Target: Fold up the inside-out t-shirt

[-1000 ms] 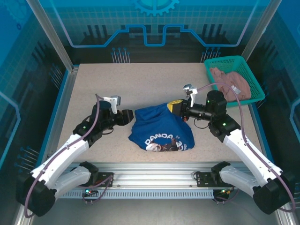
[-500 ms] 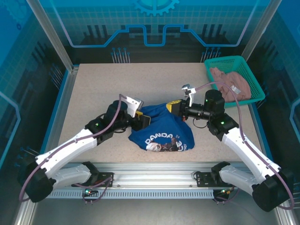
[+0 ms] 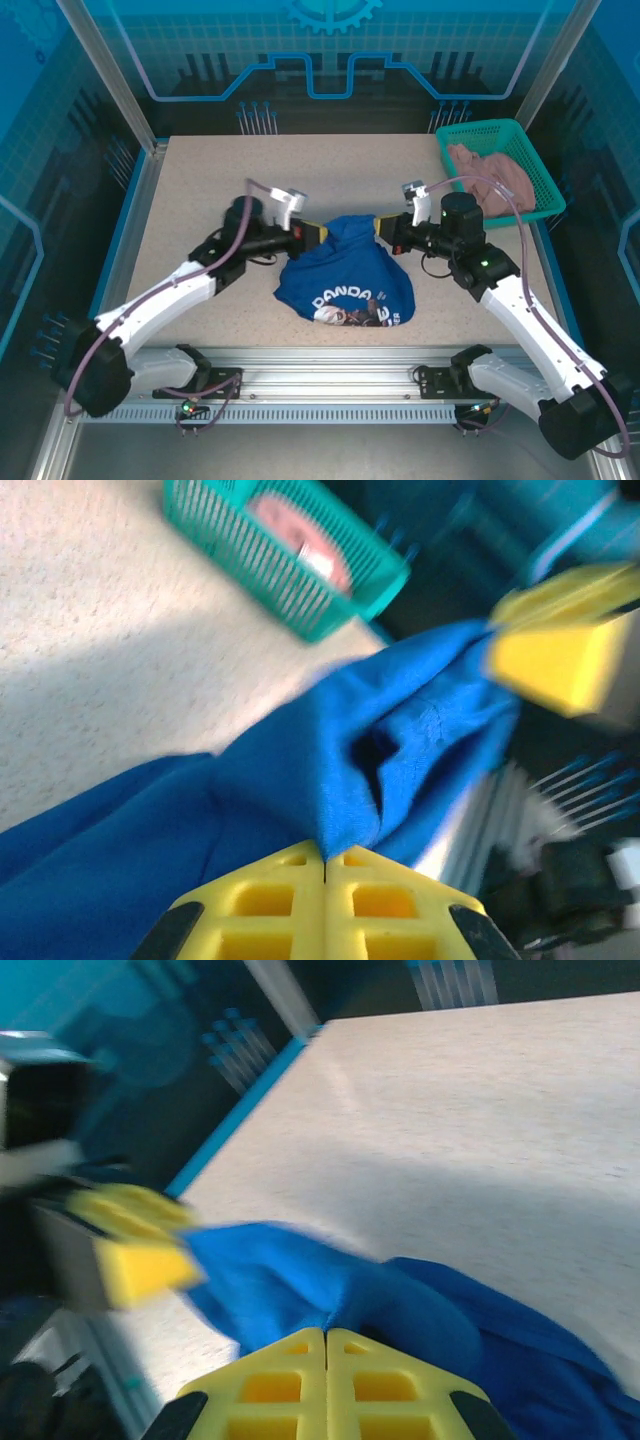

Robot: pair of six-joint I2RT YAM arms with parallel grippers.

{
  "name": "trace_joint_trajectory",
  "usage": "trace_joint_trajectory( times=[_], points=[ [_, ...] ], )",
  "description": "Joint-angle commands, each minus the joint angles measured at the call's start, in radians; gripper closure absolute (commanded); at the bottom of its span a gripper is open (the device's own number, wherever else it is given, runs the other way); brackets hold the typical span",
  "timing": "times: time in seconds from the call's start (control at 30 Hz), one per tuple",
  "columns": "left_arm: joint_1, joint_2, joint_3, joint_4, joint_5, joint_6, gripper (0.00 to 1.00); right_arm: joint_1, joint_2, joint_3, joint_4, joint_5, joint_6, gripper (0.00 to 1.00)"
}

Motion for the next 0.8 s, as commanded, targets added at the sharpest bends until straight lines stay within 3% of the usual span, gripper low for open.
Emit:
trace_joint_trajectory(
  times=[0.0,0.07,0.17,0.3,0.4,0.57,0.7,0.77],
  points=[
    [0.103,-0.044,-0.102,0.523,0.327,-0.397,1.00,-0.010,-0.002,0.008,-0.080,0.108,-0.020,1.00],
    [0.128,-0.029,-0.126,0.630,0.359,-0.481,1.00,-0.008,0.006,-0.017,-0.048,0.067,-0.033,1.00],
    [0.140,-0.018,-0.131,0.654,0.372,-0.509,1.00,-0.002,0.018,0.019,-0.113,0.070,-0.099,0.90],
    [0.140,-0.028,-0.120,0.560,0.359,-0.471,1.00,0.035,-0.011,0.060,-0.204,0.065,-0.252,0.69],
    [0.139,-0.051,-0.105,0.446,0.339,-0.418,1.00,0.111,-0.063,0.041,-0.186,0.081,-0.347,0.60],
    [0.139,-0.097,-0.089,0.288,0.294,-0.341,1.00,0.288,-0.056,0.018,-0.114,0.005,-0.436,0.57],
    [0.139,-0.111,-0.074,0.215,0.276,-0.315,1.00,0.443,-0.025,-0.017,-0.065,0.066,-0.465,0.57],
    [0.139,-0.118,-0.067,0.184,0.266,-0.301,1.00,0.526,-0.001,-0.026,-0.051,0.154,-0.472,0.58]
  ],
)
